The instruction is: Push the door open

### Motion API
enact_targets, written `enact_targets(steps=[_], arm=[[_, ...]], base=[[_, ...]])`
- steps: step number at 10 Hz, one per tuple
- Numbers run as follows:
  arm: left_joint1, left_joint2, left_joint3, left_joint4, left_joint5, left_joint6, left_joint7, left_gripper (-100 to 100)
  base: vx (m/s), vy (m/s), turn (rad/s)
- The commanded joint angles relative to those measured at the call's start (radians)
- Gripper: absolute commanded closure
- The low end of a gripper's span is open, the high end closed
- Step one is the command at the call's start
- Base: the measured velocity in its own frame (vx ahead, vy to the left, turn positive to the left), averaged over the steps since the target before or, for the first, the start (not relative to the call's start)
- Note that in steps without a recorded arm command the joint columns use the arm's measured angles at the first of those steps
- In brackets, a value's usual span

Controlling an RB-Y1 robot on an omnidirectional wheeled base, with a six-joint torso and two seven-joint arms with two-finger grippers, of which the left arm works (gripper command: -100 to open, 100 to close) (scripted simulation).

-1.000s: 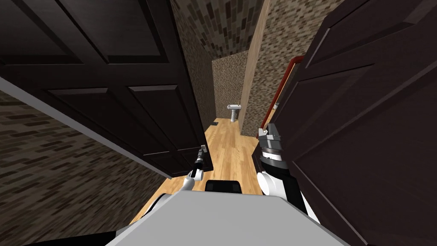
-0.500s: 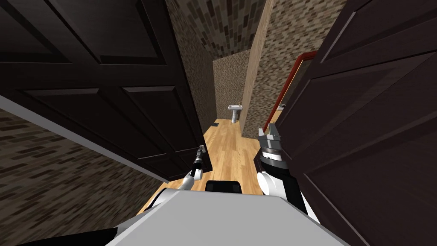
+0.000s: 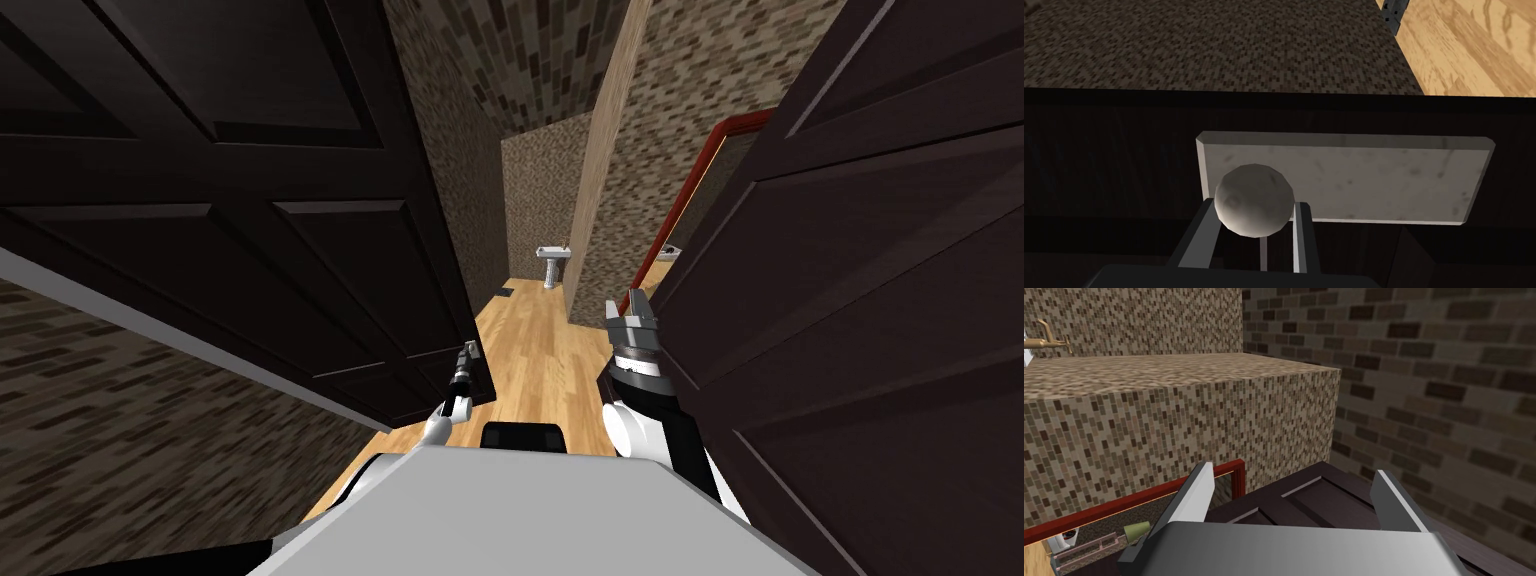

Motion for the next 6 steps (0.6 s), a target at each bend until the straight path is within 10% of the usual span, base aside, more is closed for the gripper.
enact_targets(steps=[1,3,6], arm=[[-0.018,0.016,0.027,0.021,0.016,-0.009,-0.004,100],[-0.013,0.016,0.027,-0.035,0.016,-0.007,-0.004,100],[-0.017,0.02,0.048,0.022,0.029,-0.009,-0.011,100]], base=[[0.173,-0.055,0.037],[0.091,-0.034,0.041],[0.054,-0.005,0.014]])
